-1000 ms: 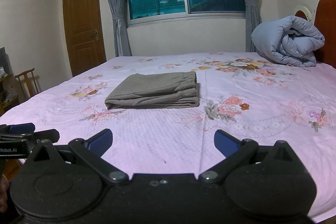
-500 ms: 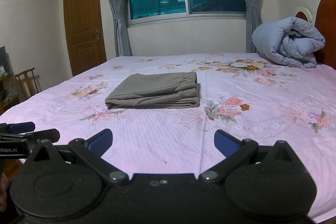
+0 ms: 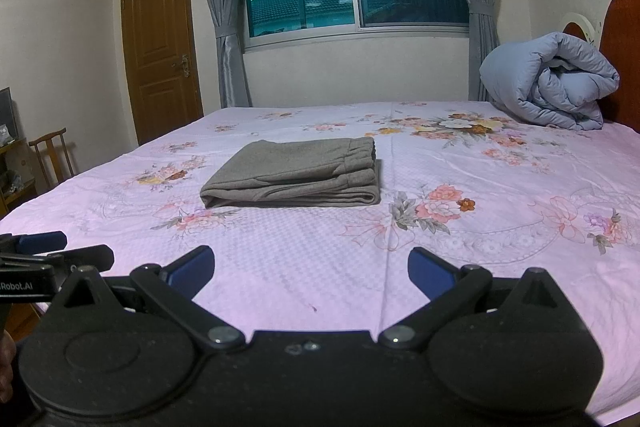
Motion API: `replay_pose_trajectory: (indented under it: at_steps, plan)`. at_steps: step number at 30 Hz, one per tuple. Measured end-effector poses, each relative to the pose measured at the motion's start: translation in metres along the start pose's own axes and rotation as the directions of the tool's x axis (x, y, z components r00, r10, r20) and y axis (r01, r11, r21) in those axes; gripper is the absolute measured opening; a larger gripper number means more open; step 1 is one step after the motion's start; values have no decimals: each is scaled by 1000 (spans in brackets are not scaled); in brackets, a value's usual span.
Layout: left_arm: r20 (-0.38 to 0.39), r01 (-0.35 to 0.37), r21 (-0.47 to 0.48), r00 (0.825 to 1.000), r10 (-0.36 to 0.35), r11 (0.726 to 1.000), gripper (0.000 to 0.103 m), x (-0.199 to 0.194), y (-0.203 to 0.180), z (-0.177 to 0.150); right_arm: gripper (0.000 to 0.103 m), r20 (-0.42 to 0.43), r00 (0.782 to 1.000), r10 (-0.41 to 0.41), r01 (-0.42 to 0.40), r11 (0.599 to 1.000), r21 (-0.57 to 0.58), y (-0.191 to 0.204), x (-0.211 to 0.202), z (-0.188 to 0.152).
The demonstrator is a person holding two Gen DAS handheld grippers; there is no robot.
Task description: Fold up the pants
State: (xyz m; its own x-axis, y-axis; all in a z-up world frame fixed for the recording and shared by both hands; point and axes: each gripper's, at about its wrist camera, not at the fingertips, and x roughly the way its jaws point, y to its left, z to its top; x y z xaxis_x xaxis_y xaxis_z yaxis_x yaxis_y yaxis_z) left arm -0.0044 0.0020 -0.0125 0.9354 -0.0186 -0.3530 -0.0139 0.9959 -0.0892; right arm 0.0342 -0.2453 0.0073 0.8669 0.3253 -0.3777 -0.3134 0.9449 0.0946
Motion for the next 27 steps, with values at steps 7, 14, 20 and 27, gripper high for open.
replay_pose_trajectory:
  at_steps: [7,14,20,27]
  plan:
    - [0,0,-1,1000,0,1000,103,0,0,0,97,-1,1000,0,0,1000,0,0,0,0]
    - [6,5,3,1000,-5,1000,103,-1,1,0,97,0,1000,0,0,1000,-1,1,0,0]
    - [52,28,16,998,-28,999,103,-6,2,1,97,0,1000,0,0,1000,-2,1,0,0]
    - [61,25,26,998,-26,999,103,-6,2,2,97,0,1000,0,0,1000,-2,0,1,0]
